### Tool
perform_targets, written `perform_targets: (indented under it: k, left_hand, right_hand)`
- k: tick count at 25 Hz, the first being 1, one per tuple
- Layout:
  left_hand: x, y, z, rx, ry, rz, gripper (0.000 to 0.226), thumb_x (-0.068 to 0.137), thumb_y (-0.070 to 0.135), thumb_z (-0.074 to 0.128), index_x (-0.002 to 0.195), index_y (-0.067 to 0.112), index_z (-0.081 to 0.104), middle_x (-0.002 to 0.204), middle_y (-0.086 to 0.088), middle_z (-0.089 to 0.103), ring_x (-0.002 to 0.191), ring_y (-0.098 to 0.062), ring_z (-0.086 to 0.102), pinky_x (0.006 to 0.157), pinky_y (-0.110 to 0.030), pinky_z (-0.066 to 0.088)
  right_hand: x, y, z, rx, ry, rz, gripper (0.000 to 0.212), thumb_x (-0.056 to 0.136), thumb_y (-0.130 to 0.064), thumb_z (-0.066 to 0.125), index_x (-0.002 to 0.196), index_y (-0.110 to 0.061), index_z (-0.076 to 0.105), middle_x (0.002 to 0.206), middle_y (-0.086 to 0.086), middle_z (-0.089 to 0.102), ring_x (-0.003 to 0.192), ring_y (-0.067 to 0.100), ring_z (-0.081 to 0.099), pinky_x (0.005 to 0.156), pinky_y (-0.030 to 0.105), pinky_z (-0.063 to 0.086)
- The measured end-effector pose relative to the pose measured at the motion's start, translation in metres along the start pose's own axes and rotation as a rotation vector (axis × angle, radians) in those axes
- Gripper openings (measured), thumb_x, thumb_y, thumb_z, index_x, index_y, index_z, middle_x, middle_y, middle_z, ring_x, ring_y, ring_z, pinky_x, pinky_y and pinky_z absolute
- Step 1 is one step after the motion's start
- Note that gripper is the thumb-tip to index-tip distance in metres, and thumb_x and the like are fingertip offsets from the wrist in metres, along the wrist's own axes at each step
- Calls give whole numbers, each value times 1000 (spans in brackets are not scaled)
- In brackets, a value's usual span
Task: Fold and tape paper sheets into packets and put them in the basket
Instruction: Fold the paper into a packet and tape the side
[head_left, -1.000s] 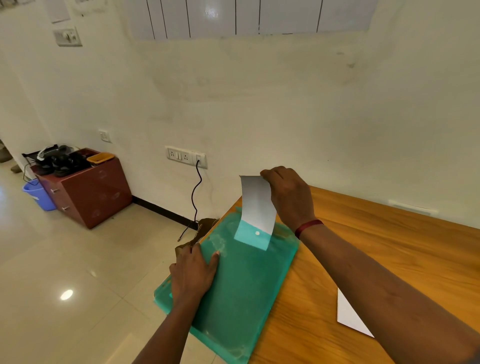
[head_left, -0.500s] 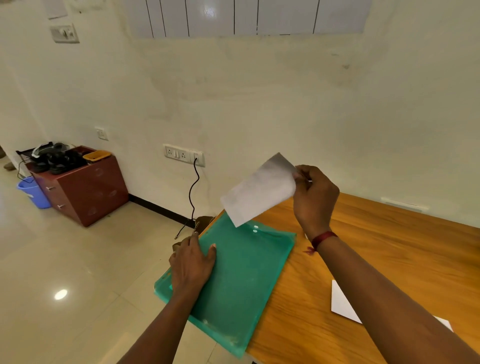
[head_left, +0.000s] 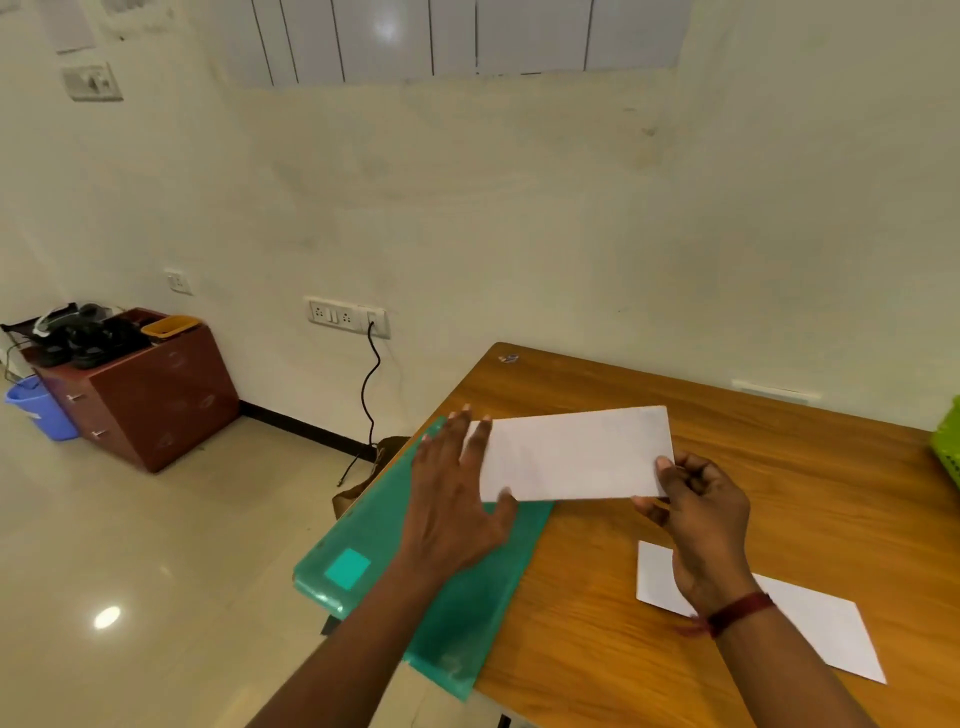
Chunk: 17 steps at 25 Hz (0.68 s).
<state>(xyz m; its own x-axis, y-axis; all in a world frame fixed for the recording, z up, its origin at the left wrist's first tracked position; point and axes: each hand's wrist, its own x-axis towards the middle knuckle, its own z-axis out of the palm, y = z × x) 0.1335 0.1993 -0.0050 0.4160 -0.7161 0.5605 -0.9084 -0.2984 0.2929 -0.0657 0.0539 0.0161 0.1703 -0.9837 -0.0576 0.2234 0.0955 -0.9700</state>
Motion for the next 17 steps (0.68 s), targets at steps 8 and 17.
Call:
perform_targets:
  k: [8,17]
  left_hand:
    - [-17,96,60,41,-280,293,97,79,78,40,154,34,-5,164,-2,-6,150,-21,-12,117,-61,-6]
    - [-21,161,90,11,-350,382,103,72,68,58,152,32,4,160,-6,20,148,-28,18,115,-61,-6]
  right_hand:
    - [-23,19,-97,84,100,62,14,90,-11,64,104,-11,64,107,9,65,89,19,62,59,30,58]
    - [-25,24,-145,118,96,28,17,91,-12,63,108,-15,62,113,8,65,94,20,62,54,29,57]
